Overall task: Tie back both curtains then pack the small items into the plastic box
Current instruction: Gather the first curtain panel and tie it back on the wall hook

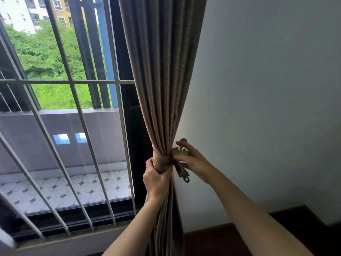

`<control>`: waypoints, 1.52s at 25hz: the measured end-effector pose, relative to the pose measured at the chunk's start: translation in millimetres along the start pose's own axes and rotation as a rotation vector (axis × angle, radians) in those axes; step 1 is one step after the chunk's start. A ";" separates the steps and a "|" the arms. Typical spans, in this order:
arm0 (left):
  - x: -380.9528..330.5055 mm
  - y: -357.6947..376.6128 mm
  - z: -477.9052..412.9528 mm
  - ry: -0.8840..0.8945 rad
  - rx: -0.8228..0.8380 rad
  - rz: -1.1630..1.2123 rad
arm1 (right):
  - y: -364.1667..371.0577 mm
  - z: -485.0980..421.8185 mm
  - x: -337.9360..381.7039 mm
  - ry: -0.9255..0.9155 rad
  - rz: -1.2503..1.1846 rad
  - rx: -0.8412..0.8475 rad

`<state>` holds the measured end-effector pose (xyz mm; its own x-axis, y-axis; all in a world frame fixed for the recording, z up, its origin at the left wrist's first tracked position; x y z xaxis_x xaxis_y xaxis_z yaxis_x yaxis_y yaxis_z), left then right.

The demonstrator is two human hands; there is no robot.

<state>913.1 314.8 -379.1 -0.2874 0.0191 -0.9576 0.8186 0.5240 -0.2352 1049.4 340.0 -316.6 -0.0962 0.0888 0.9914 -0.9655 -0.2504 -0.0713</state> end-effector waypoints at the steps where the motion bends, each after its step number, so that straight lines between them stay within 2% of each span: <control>1: 0.4 0.7 -2.1 -0.006 0.000 0.001 | -8.9 -0.1 -20.2 0.033 -0.071 -0.185; 2: 0.1 1.4 -2.4 -0.007 -0.001 -0.001 | -15.3 1.0 -45.0 0.110 -0.090 -0.362; 3: -0.3 1.8 -1.9 -0.005 -0.004 -0.004 | -14.1 2.7 -68.7 0.218 -0.173 -0.444; 5: -2.0 1.7 2.0 -0.004 -0.011 -0.006 | 4.1 1.3 -104.0 0.465 -0.542 -0.379; 6: -2.4 0.5 3.8 -0.005 -0.014 -0.004 | 10.9 -1.6 -112.1 0.523 -0.712 -0.350; 8: -2.1 -1.5 5.1 -0.008 -0.017 -0.020 | 13.4 -10.5 -112.9 0.492 -0.925 -0.364; 11: -3.8 -4.2 5.0 0.006 -0.013 -0.042 | 7.4 -27.2 -106.7 0.356 -1.056 -0.353; 14: -5.4 -3.7 4.8 0.004 -0.013 -0.031 | -2.9 -44.2 -99.9 0.243 -1.001 -0.398; 17: -6.9 -2.3 8.8 0.017 -0.021 -0.024 | -14.6 -56.4 -93.9 0.064 -0.968 -0.534; 19: -8.7 -1.4 12.6 0.037 -0.026 -0.018 | -21.4 -61.0 -93.7 -0.005 -0.674 -0.609; 22: -11.0 -0.2 11.8 0.041 -0.036 -0.009 | -22.0 -65.9 -88.2 -0.133 -0.254 -0.605; 24: -9.8 0.0 8.3 0.020 -0.046 -0.003 | -22.3 -69.0 -84.6 -0.200 -0.111 -0.561; 27: -7.6 -1.0 5.6 0.012 -0.055 -0.015 | -23.0 -67.6 -83.1 -0.268 -0.044 -0.478; 31: -8.1 1.5 5.7 0.024 -0.045 -0.005 | -30.1 -73.1 -84.3 -0.276 0.075 -0.372; 38: -10.1 3.6 5.2 0.013 -0.066 -0.009 | -44.4 -96.3 -91.9 -0.123 0.231 -0.244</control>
<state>921.5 312.0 -371.2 -0.3015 0.0251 -0.9531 0.7817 0.5790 -0.2320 1077.8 435.8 -415.2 -0.3028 -0.0638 0.9509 -0.9526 -0.0112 -0.3041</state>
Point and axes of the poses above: each hand's wrist, its own z-axis away from the middle knuckle, its own y-axis out of the palm, x = y × z, the point moved 4 cm from there along -z, towards the middle knuckle, and after that the axes turned 4 degrees about -z, right-handed, at the moved point
